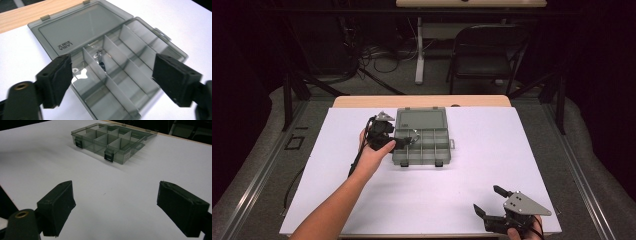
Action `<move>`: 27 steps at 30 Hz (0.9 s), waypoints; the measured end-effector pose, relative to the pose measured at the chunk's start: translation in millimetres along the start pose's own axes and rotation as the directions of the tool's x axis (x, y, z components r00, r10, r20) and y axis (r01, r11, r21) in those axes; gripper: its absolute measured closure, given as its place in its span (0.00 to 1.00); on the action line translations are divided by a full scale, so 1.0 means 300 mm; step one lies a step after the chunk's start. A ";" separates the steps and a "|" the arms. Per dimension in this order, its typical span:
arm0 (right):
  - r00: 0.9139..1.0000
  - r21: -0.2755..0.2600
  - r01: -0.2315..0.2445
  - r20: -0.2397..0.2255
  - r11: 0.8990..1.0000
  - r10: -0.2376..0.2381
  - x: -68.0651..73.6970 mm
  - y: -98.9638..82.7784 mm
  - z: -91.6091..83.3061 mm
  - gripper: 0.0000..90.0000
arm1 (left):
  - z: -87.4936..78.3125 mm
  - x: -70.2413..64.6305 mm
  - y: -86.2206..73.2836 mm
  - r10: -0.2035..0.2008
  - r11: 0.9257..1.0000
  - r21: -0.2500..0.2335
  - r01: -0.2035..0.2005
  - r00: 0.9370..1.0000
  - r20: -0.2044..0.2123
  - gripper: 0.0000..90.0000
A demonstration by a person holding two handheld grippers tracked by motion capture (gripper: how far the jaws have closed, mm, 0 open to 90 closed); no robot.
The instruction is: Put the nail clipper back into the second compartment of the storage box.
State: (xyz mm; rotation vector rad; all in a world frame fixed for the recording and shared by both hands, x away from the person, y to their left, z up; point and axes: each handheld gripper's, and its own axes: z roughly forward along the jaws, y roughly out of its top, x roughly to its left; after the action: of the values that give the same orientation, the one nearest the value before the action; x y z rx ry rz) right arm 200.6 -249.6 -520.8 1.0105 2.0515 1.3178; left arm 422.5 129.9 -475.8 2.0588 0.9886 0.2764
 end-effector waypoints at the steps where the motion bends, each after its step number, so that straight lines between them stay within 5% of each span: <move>1: 1.000 0.003 0.003 0.000 1.000 -0.003 0.001 0.001 -0.003 0.15 | -0.011 -0.003 -0.005 0.007 1.000 -0.006 -0.007 1.000 0.015 0.18; 13: 1.000 -0.006 -0.001 0.005 1.000 0.001 0.008 0.004 0.002 0.15 | -0.138 -0.037 -0.078 0.041 0.997 -0.074 -0.035 0.996 0.085 0.17; 27: 1.000 -0.001 0.005 0.006 1.000 -0.005 0.010 0.004 -0.001 0.15 | -0.286 -0.043 -0.246 0.098 0.990 -0.106 -0.088 0.991 0.087 0.17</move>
State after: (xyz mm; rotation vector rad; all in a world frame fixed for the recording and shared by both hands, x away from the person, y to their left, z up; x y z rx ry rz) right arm 199.0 -247.2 -519.5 1.0075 2.0475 1.3121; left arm 330.2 196.7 -474.4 2.0092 0.8079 0.2724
